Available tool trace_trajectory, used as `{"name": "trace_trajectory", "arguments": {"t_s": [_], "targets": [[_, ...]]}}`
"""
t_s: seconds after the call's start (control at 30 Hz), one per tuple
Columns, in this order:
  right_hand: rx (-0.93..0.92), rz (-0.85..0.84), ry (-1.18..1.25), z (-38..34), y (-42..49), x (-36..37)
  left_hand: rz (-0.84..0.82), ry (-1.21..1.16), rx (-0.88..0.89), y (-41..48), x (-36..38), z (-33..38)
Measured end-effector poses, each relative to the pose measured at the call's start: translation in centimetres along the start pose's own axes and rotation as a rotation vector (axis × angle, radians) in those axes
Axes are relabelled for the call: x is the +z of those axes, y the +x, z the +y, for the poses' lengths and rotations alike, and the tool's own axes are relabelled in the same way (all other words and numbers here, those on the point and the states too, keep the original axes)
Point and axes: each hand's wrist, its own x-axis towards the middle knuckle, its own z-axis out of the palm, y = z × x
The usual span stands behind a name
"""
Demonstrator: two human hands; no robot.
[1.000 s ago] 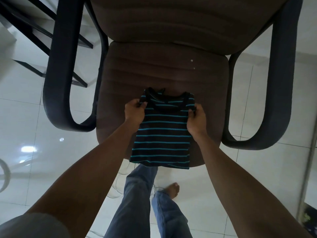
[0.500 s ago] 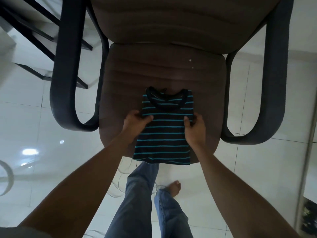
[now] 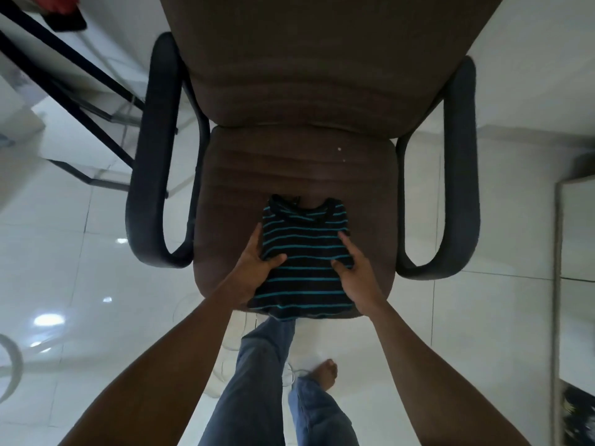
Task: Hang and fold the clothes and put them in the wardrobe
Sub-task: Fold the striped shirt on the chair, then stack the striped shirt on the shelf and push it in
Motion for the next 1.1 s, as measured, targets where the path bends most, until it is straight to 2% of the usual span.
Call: {"name": "trace_trajectory", "arguments": {"t_s": [0.17,0.33,0.47,0.7,0.9,1.1], "targets": [[0.119,-0.023,0.061,-4.3,-2.2,-2.7,-0.11,-0.072,-0.179,-3.5,1.4,6.0],[0.074,-0.016,0.173,-6.0,-7.4,-6.6,-0.147,0.045,-0.148,-6.3,5.2,10.2],[-0.023,0.107,0.187,-6.1,-13.4,-11.4,-0.265,0.196,-0.048,-9.7,10.9,12.8],[-0.107,0.355,0.302,-2.2,-25.6,-23.5,-0.477,0.413,0.125,-17.0,26.9,15.1],[-0.187,0.63,0.352,3.2,-40.4,-34.2,-0.703,0.575,0.226,-25.5,43.7,12.6],[-0.199,0.958,0.342,8.5,-56.6,-44.6,-1.002,0.694,0.327,-36.1,62.2,9.6]]}}
